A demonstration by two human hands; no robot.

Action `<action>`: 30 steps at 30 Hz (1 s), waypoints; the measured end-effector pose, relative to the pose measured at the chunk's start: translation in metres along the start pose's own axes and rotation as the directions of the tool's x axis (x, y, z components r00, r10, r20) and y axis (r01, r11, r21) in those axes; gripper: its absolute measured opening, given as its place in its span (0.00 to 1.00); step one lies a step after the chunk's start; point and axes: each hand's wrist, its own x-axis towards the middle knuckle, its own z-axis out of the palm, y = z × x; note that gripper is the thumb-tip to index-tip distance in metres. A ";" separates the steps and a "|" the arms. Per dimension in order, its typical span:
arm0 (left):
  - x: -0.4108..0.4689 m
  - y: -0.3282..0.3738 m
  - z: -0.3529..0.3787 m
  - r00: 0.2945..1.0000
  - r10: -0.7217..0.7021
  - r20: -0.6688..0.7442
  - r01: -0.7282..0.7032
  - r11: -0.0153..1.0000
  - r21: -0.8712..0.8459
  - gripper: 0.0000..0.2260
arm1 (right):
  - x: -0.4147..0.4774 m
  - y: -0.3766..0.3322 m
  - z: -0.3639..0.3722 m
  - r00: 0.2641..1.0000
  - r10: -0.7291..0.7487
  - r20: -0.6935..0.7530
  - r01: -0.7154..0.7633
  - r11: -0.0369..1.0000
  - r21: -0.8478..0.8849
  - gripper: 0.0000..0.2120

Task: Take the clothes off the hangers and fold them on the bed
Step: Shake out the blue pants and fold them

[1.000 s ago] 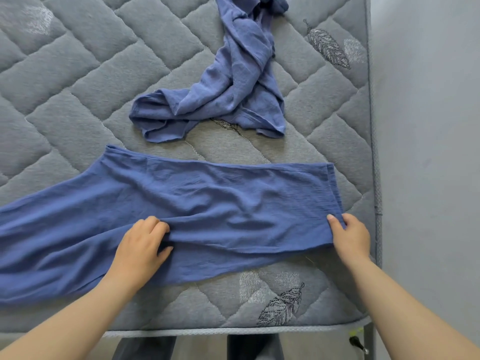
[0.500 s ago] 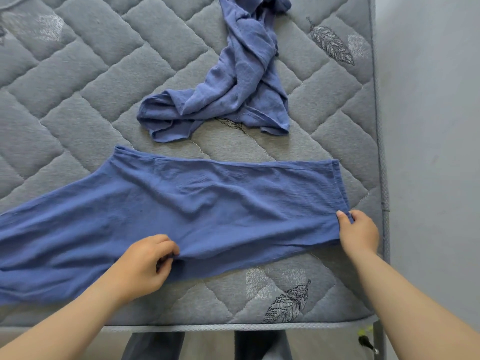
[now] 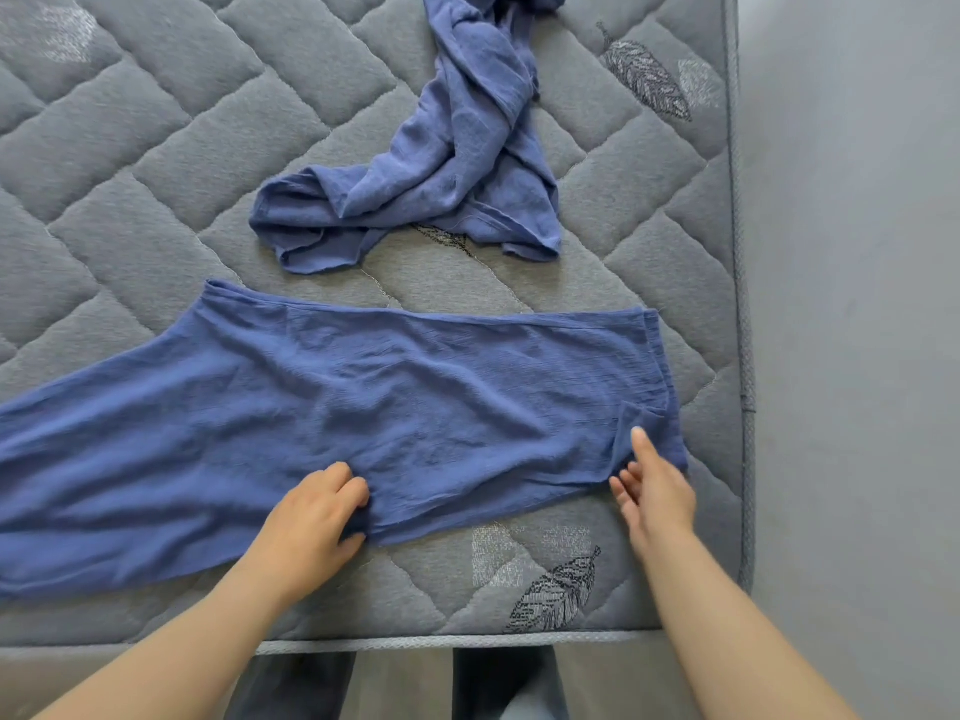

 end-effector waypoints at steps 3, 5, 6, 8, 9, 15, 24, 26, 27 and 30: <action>0.002 0.006 0.003 1.000 0.001 -0.012 -0.002 1.000 -0.021 0.08 | -0.010 0.027 0.005 1.000 -0.005 -0.030 0.001 0.988 -0.156 0.12; 0.004 0.008 0.005 0.999 0.023 -0.023 -0.023 1.000 -0.020 0.04 | -0.016 0.041 0.009 1.000 -0.018 0.024 0.024 0.970 -0.244 0.16; 0.004 0.009 0.006 0.999 0.039 -0.037 -0.040 0.999 -0.025 0.03 | -0.018 0.044 0.011 0.999 -0.033 0.039 0.042 0.960 -0.276 0.17; 0.005 0.011 0.006 0.997 0.069 -0.038 -0.070 0.997 -0.037 0.02 | -0.018 0.045 0.012 0.996 -0.082 0.029 0.087 0.940 -0.330 0.17; 0.005 0.010 0.006 0.996 0.085 -0.021 -0.085 0.996 -0.035 0.02 | -0.017 0.044 0.012 0.994 -0.109 0.000 0.103 0.935 -0.339 0.17; 0.006 0.004 0.007 0.988 0.108 0.110 -0.103 0.993 -0.049 0.04 | -0.011 0.041 0.000 0.985 -0.150 -0.084 0.103 0.905 -0.414 0.19; 0.008 0.008 0.005 0.999 0.015 0.046 -0.006 0.984 -0.176 0.04 | -0.028 0.038 0.018 0.973 -0.222 -0.068 0.141 0.797 -0.588 0.19; 0.005 0.008 0.002 0.995 -0.097 -0.010 0.092 0.961 -0.259 0.04 | -0.042 0.038 0.028 0.969 -0.245 -0.021 0.181 0.769 -0.613 0.21; 0.003 0.007 -0.001 0.987 -0.159 -0.029 0.143 0.943 -0.301 0.05 | -0.050 0.036 0.033 0.969 -0.245 -0.015 0.184 0.764 -0.619 0.21; -0.007 -0.005 -0.009 0.948 -0.313 -0.066 0.258 0.870 -0.420 0.06 | -0.075 0.035 0.055 0.961 -0.267 0.067 0.253 0.760 -0.599 0.19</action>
